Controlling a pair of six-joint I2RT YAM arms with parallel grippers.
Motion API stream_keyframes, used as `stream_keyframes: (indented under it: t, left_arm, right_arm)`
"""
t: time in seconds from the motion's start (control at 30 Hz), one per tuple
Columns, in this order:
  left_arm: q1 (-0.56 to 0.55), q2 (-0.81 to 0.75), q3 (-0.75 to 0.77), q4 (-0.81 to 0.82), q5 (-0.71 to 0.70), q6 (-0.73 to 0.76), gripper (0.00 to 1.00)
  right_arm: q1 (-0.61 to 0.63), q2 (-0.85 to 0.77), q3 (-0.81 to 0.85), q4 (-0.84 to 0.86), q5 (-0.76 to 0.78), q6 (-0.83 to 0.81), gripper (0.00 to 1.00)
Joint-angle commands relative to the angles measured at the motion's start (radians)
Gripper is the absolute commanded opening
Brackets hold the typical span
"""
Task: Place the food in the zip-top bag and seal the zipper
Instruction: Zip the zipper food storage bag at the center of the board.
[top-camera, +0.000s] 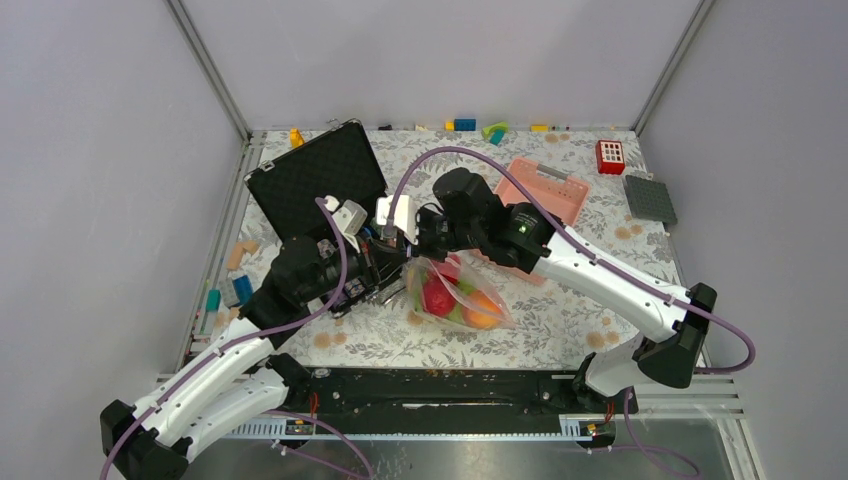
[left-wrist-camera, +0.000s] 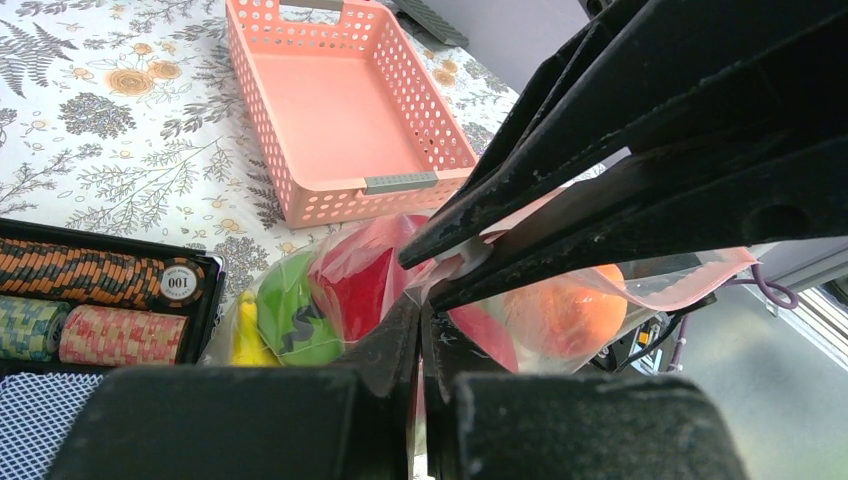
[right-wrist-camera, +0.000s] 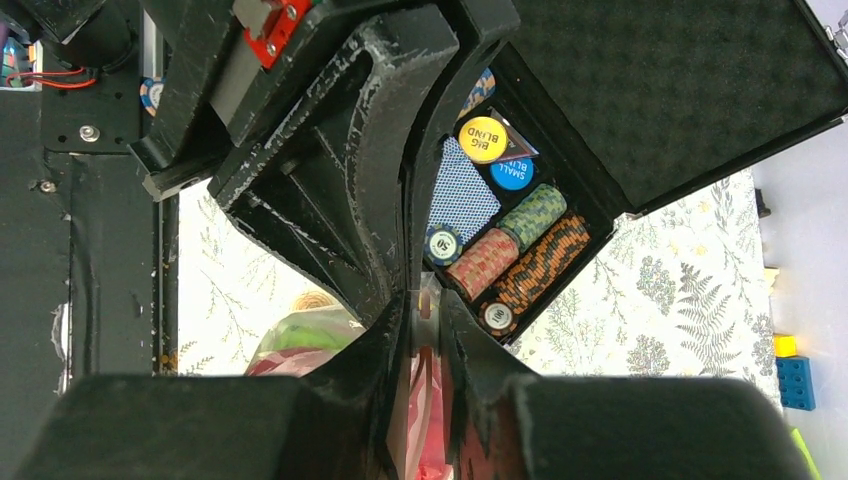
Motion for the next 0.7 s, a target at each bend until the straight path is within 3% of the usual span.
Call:
stream_keyframes:
  t: [0.0,0.03,0.13,0.23,0.4,0.53,0.67]
  left_arm:
    - [-0.002,-0.013,0.035,0.078,0.030,0.016,0.00]
    - [-0.002,-0.009,0.035,0.083,0.053,0.024,0.07]
    - [-0.002,0.006,0.036,0.108,0.126,0.049,0.48]
    - [-0.001,0.018,0.037,0.147,0.204,0.084,0.67]
    - [-0.002,0.032,0.045,0.170,0.298,0.144,0.69]
    - [-0.001,0.034,0.034,0.215,0.425,0.185,0.65]
    - [-0.001,0.022,0.025,0.266,0.458,0.184,0.63]
  right_arm:
    - [0.011,-0.030,0.038,-0.036,-0.017,0.015,0.00]
    - [0.011,-0.032,0.046,-0.046,-0.032,0.016,0.00]
    - [0.011,-0.041,0.071,-0.076,-0.101,0.018,0.00]
    - [0.011,-0.056,0.082,-0.099,-0.156,0.012,0.00]
    - [0.011,-0.073,0.102,-0.122,-0.212,0.015,0.00]
    - [0.010,-0.076,0.138,-0.184,-0.279,-0.009,0.00]
    - [0.005,-0.059,0.198,-0.282,-0.343,-0.030,0.00]
